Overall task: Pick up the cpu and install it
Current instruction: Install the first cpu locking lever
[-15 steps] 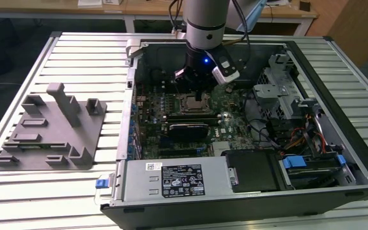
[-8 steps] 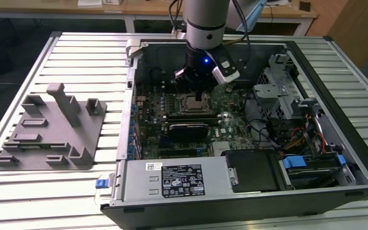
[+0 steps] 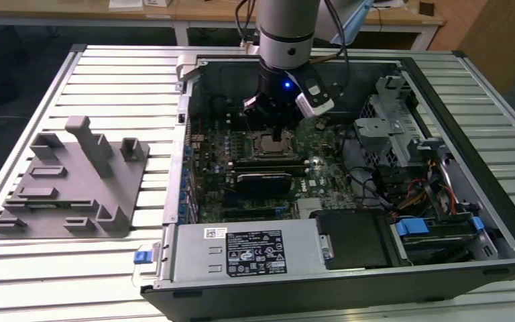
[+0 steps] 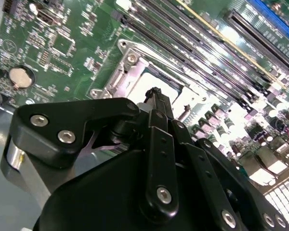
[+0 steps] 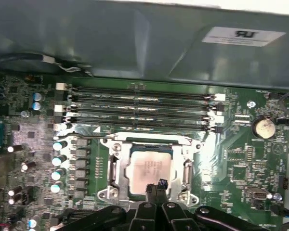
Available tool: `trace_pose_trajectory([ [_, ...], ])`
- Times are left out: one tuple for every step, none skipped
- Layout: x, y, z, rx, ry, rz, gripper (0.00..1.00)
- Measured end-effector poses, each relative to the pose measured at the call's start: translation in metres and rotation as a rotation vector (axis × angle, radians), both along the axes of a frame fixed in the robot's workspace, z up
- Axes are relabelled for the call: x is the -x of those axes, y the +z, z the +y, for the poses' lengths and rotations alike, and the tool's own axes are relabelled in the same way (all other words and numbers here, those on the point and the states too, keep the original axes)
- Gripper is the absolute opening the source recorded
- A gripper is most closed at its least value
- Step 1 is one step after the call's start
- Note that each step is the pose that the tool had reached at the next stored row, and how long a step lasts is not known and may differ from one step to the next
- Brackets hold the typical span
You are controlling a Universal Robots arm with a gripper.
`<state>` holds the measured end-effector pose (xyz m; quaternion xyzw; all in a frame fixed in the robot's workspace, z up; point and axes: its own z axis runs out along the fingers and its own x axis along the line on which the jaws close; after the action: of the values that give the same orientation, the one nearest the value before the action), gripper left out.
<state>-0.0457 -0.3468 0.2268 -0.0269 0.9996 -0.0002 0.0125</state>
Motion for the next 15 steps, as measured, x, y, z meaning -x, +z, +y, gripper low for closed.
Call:
trace_pose_trajectory([
  [0.003,0.0000,0.0000,-0.0002,0.000,-0.0003,0.11],
  [0.005,0.0000,0.0000,-0.0004,0.000,-0.0005,0.11],
  [0.008,0.0000,0.0000,-0.0006,0.000,-0.0008,0.11],
  [0.011,0.0000,0.0000,-0.0007,0.000,-0.0012,0.11],
  [0.014,0.0000,0.0000,-0.0007,0.000,-0.0016,0.11],
  [0.016,0.0000,0.0000,-0.0006,0.000,-0.0020,0.11],
  [0.020,0.0000,0.0000,-0.0007,0.000,-0.0027,0.11],
  [0.023,0.0000,0.0000,-0.0008,0.000,-0.0035,0.11],
  [0.027,0.0000,0.0000,-0.0008,0.000,-0.0041,0.11],
  [0.030,0.0000,0.0000,-0.0008,0.000,-0.0049,0.11],
  [0.033,0.0000,0.0000,-0.0009,0.000,-0.0057,0.11],
  [0.037,0.0000,0.0000,-0.0009,0.000,-0.0064,0.11],
  [0.039,0.0000,0.0000,-0.0010,0.000,-0.0073,0.11],
  [0.042,0.0000,0.0000,-0.0010,0.000,-0.0079,0.11],
  [0.043,0.0000,0.0000,-0.0010,0.000,-0.0086,0.11],
])
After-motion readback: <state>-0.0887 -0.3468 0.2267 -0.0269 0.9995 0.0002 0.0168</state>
